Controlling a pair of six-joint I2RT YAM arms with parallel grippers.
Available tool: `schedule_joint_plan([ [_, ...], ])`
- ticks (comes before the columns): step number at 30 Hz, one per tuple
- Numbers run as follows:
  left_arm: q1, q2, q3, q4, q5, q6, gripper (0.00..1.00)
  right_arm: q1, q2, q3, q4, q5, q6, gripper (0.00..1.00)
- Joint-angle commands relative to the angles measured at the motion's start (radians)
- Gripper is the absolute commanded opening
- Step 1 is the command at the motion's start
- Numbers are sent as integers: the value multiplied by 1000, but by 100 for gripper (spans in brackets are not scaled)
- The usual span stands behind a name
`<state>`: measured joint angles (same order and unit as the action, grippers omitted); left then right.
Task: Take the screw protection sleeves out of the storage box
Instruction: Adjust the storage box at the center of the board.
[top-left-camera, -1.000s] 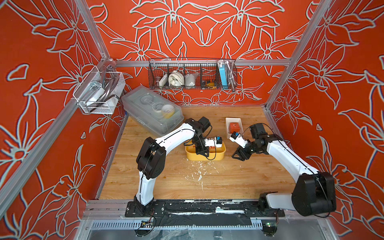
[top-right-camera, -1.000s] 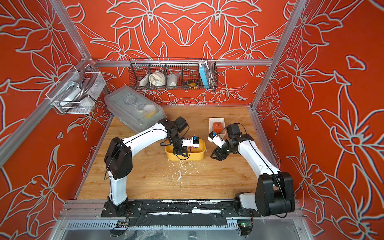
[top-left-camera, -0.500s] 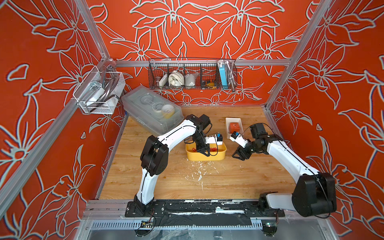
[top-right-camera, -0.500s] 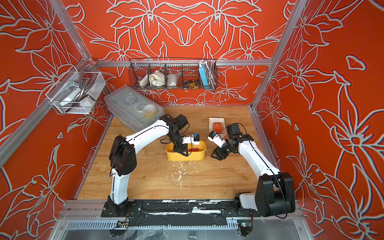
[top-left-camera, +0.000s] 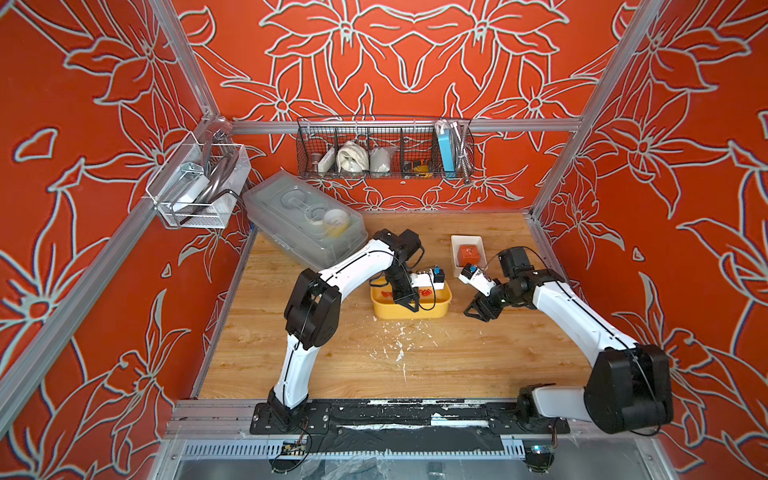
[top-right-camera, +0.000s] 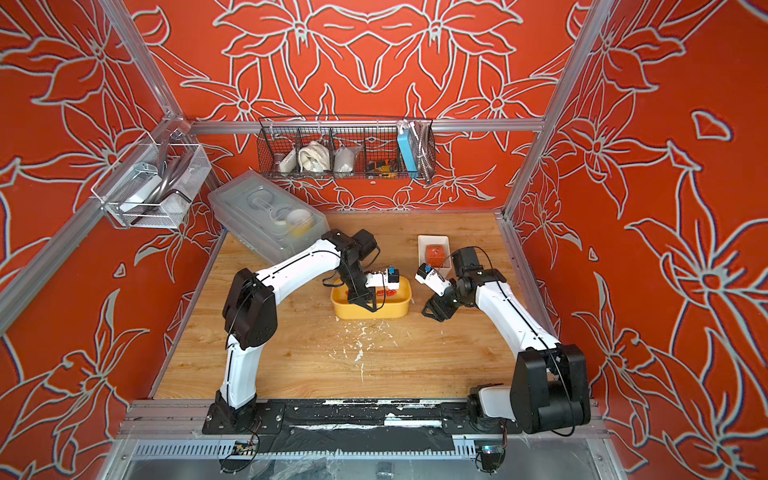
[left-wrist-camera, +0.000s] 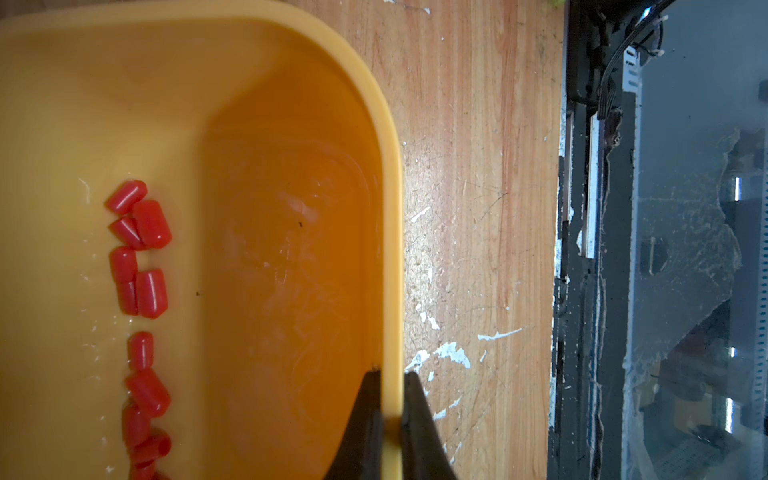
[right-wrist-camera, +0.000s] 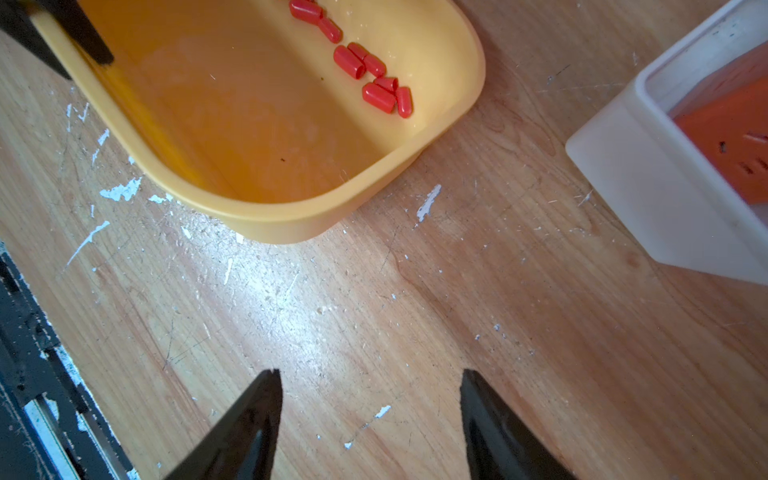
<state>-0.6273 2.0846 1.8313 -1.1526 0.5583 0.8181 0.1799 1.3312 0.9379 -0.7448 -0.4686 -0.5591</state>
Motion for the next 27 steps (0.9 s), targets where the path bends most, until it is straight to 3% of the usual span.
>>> schedule_joint_plan([
  [1, 3, 7, -31, 46, -14, -12, 0, 9, 10, -15, 5, 22, -5, 67],
  [10, -18, 16, -81, 119, -52, -37, 7, 11, 28, -23, 18, 48, -12, 67],
  [22, -72, -2, -129, 209, -208, -71, 28, 15, 37, -26, 22, 63, -13, 67],
  [27, -78, -59, -130, 200, -206, -83, 40, 15, 30, -34, 28, 74, -17, 68],
])
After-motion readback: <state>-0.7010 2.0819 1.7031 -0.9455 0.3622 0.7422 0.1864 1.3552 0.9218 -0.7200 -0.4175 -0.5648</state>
